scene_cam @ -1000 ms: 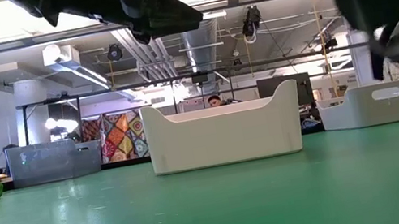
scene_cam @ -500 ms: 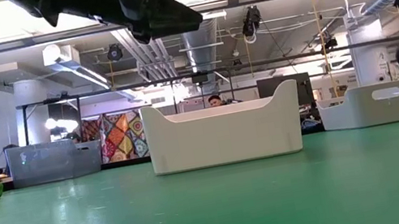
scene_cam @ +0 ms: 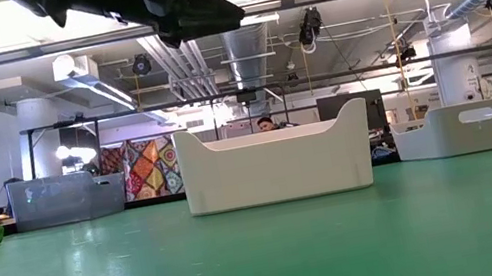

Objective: Sort produce into baskets
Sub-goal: Put the red chili pepper into the white bin

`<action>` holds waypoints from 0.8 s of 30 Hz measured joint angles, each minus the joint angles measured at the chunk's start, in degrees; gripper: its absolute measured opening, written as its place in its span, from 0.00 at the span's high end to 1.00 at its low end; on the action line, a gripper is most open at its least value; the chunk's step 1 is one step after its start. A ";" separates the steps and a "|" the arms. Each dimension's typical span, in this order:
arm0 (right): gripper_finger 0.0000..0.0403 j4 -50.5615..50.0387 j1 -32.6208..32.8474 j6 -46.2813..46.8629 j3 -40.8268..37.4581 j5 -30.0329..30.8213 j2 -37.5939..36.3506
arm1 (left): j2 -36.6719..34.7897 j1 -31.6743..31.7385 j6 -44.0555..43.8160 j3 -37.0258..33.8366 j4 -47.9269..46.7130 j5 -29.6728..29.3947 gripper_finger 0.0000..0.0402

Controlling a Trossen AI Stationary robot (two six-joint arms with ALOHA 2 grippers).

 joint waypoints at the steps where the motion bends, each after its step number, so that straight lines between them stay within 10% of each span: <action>1: 0.53 0.00 0.00 -0.71 -0.05 0.10 0.00 | -0.01 -0.03 -0.14 0.00 -0.01 0.00 0.61; 18: 0.81 -6.66 -2.45 1.06 6.84 0.59 -0.03 | -0.71 -0.42 -1.32 0.00 -0.36 -0.01 0.61; 24: 0.80 -10.15 -6.91 3.88 21.80 15.91 -0.07 | -6.05 -1.28 -0.04 0.00 -7.30 -0.04 0.61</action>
